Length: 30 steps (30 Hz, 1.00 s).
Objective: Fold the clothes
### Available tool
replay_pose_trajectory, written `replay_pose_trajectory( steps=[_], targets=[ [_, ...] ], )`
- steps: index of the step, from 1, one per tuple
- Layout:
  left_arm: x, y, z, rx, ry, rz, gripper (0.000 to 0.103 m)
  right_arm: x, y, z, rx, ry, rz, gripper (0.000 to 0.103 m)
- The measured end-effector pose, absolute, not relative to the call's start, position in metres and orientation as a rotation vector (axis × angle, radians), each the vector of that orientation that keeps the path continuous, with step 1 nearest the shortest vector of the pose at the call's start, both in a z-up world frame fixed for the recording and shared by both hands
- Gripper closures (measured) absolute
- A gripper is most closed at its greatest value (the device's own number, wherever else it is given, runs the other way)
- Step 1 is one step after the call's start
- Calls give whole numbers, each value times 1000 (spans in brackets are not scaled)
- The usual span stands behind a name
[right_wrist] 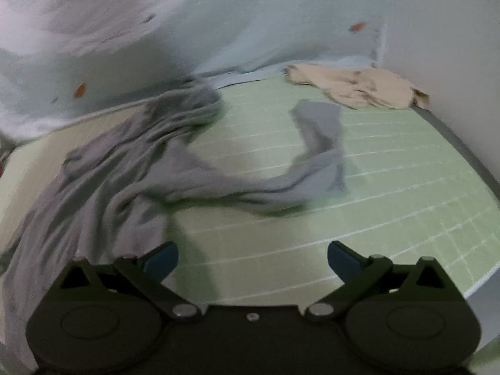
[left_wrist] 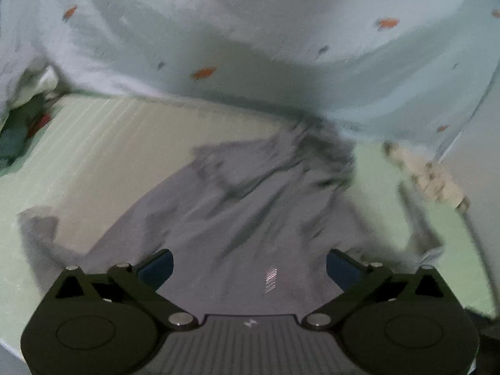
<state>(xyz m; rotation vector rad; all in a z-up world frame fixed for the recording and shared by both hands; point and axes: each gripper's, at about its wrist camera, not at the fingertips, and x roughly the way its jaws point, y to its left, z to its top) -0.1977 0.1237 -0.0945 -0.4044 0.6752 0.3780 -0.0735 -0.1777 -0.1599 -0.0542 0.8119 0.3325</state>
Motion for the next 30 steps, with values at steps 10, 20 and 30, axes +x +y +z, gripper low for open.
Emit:
replay_pose_trajectory(
  steps=[10,20,30],
  targets=[
    [-161,52,-71,-352,550,310,0,7,-249,-158,122,813,248,0],
    [-117,19,-74,-337,551,411,0,100,-257,-164,64,795,349,0],
    [-75,30,-79,-366,639,488,0,202,-183,-199,-126,846,426,12]
  ],
)
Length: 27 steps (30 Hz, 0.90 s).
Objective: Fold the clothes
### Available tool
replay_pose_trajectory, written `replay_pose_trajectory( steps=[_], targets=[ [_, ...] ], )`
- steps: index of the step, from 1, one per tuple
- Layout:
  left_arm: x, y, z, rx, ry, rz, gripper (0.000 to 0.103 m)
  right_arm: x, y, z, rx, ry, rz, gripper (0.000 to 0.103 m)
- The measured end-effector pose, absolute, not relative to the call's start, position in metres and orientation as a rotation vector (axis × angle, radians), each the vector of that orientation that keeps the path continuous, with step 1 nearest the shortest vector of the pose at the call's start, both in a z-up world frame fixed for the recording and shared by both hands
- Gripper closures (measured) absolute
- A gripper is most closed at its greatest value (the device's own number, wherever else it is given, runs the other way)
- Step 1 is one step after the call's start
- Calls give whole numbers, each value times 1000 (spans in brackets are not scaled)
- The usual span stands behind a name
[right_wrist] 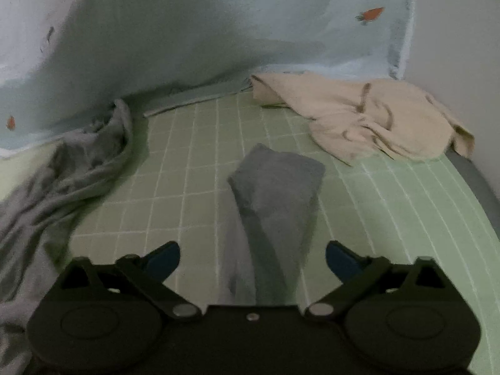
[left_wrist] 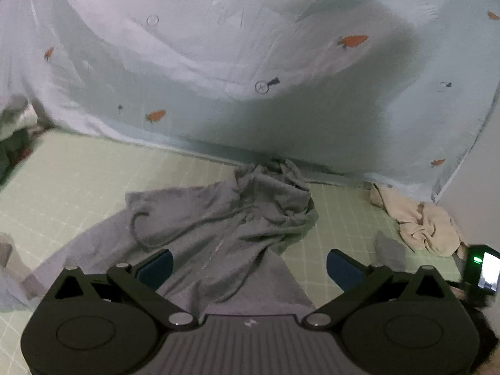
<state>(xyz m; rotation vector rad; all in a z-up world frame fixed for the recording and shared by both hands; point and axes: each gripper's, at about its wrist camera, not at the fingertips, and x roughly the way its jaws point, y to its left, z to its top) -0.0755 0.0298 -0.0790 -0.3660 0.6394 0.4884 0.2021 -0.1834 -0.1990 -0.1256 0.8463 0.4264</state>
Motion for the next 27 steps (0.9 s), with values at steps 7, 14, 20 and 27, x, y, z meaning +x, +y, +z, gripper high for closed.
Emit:
replay_pose_trajectory(
  steps=[7,14,20,27],
  targets=[
    [-66,37,-78,-329,661,485,0,242,-166,-224,-147,935,413,75],
    [-69,44,-77,-377,639,457,0,218,-197,-172,-77,683,432,100],
    [-78,42,-76,-412,612,435,0,147,-279,-88,88,377,292,100],
    [-82,45,-78,-444,601,439,0,117,-349,-184,135,796,27,94]
  ],
)
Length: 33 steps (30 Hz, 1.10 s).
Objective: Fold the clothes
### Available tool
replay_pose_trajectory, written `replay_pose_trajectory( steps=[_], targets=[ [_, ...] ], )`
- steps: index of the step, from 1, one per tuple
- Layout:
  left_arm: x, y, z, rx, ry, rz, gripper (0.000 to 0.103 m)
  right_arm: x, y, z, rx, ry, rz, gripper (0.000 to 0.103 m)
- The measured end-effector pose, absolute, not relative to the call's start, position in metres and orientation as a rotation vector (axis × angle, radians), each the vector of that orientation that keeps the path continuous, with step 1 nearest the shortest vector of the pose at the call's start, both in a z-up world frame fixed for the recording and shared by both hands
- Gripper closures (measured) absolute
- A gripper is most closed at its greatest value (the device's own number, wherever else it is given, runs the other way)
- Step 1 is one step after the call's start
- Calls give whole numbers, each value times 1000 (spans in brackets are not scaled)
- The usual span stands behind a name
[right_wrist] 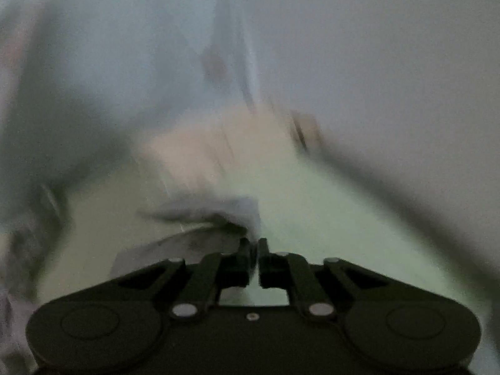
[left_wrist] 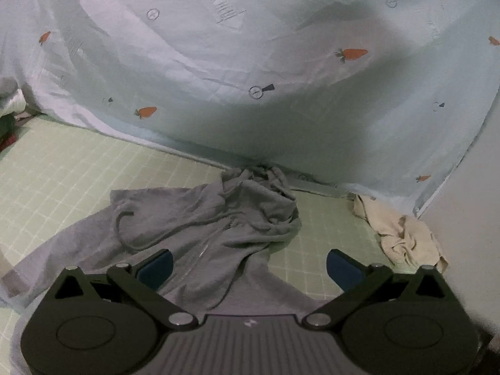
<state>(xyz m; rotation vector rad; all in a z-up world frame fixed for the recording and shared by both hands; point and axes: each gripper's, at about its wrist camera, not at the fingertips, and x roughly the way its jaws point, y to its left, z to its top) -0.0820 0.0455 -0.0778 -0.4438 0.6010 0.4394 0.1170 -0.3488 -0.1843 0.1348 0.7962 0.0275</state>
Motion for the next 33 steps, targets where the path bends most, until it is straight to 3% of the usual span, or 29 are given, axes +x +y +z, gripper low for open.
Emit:
replay_pose_trajectory(
  steps=[1,3,4,5,7,10,11,15,18,19,20,21,22,28,33],
  targets=[
    [-82,45,-78,-436,606,449,0,113,-354,-198,145,856,2,93],
    [-82,44,-78,-421,615,469,0,105,-359,-214,163,923,-44,80],
    [-82,44,-78,-421,616,471,0,101,-359,-214,167,918,-53,60],
    [-82,44,-78,-423,616,472,0,99,-357,-211,161,895,-52,49],
    [-81,44,-79,-426,617,474,0,101,-348,-204,109,844,-13,43],
    [-81,40,-79,-407,625,484,0,114,-330,-204,-1,806,64,24],
    [-80,39,-79,-400,627,489,0,119,-323,-204,-38,796,89,24],
    [-83,38,-80,-397,635,508,0,142,-298,-224,-167,827,163,30],
    [-85,38,-80,-398,636,521,0,155,-291,-237,-200,850,162,43],
    [-85,38,-79,-397,637,523,0,156,-294,-236,-184,841,159,52],
    [-86,38,-79,-396,638,525,0,156,-296,-234,-166,831,154,74],
    [-86,38,-79,-395,639,526,0,156,-301,-229,-140,816,148,83],
    [-86,37,-79,-394,641,526,0,155,-306,-225,-113,798,140,100],
    [-84,37,-79,-389,647,527,0,132,-365,-181,1,622,-158,100],
    [-80,39,-83,-401,661,525,0,128,-406,-209,3,791,-348,96]
  ],
)
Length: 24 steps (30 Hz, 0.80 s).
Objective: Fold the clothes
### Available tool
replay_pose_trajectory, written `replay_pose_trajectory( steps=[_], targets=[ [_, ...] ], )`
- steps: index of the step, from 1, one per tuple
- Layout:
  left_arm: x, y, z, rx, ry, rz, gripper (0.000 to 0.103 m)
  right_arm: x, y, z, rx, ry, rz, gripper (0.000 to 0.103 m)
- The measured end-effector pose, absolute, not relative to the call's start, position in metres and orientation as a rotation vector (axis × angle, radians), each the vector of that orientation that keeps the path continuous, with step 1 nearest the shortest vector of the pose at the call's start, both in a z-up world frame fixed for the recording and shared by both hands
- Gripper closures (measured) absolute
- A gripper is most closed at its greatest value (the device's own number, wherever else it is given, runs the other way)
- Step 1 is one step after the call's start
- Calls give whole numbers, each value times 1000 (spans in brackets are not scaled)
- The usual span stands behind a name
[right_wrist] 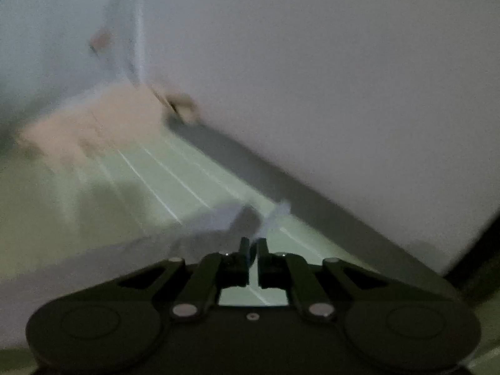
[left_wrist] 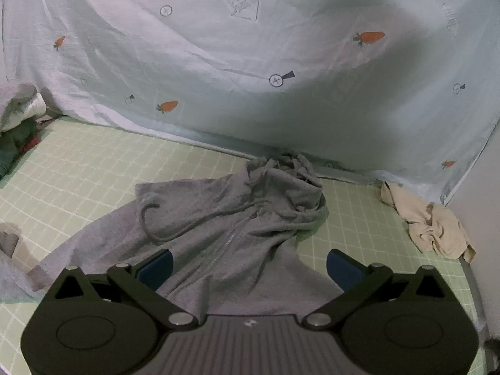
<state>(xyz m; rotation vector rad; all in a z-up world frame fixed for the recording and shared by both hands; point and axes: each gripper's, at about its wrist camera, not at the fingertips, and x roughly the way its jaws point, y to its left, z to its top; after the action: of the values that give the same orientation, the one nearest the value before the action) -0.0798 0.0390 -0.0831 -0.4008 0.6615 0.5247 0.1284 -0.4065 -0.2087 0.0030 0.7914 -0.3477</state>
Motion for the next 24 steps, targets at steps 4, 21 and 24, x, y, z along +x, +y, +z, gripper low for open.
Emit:
replay_pose_trajectory(
  steps=[4,21,24],
  targets=[
    [-80,38,-83,-395,663,520,0,122,-402,-213,6,836,-373,51],
    [-96,51,-84,-418,648,606,0,151,-139,-218,-347,759,773,57],
    [-101,55,-84,-426,646,632,0,152,-114,-225,-407,785,884,53]
  ],
)
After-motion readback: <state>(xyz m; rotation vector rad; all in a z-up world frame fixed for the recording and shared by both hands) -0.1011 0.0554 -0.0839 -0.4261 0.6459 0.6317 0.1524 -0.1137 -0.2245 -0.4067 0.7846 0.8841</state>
